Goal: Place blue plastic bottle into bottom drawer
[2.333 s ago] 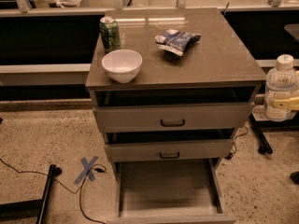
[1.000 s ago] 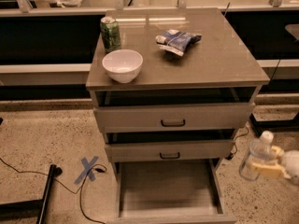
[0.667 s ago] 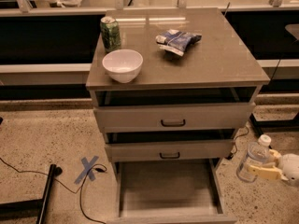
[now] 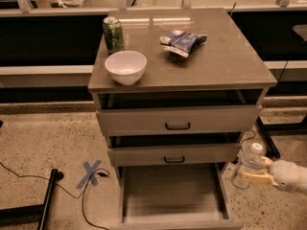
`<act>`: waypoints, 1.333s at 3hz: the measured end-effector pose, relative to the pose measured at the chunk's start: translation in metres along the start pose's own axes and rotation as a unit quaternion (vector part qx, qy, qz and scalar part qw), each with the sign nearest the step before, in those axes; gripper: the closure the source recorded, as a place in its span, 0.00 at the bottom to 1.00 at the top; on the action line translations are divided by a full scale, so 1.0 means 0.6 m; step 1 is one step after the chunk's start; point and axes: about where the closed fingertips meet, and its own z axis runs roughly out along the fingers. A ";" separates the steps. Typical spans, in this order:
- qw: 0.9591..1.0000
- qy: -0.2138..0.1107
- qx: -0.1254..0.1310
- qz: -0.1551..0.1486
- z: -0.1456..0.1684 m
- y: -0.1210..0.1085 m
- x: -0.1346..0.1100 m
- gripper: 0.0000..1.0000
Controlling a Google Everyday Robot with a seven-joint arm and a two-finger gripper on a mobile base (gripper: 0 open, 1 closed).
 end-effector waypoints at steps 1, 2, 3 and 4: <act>0.999 -0.019 -0.032 0.000 0.072 -0.027 0.119 1.00; 0.998 -0.028 -0.056 0.003 0.132 -0.040 0.213 1.00; 0.998 -0.032 -0.058 0.008 0.144 -0.041 0.233 1.00; 0.997 -0.017 -0.069 0.001 0.164 -0.057 0.277 1.00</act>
Offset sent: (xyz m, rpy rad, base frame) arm 0.0304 0.0754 -0.2139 0.1048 -0.0099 0.1380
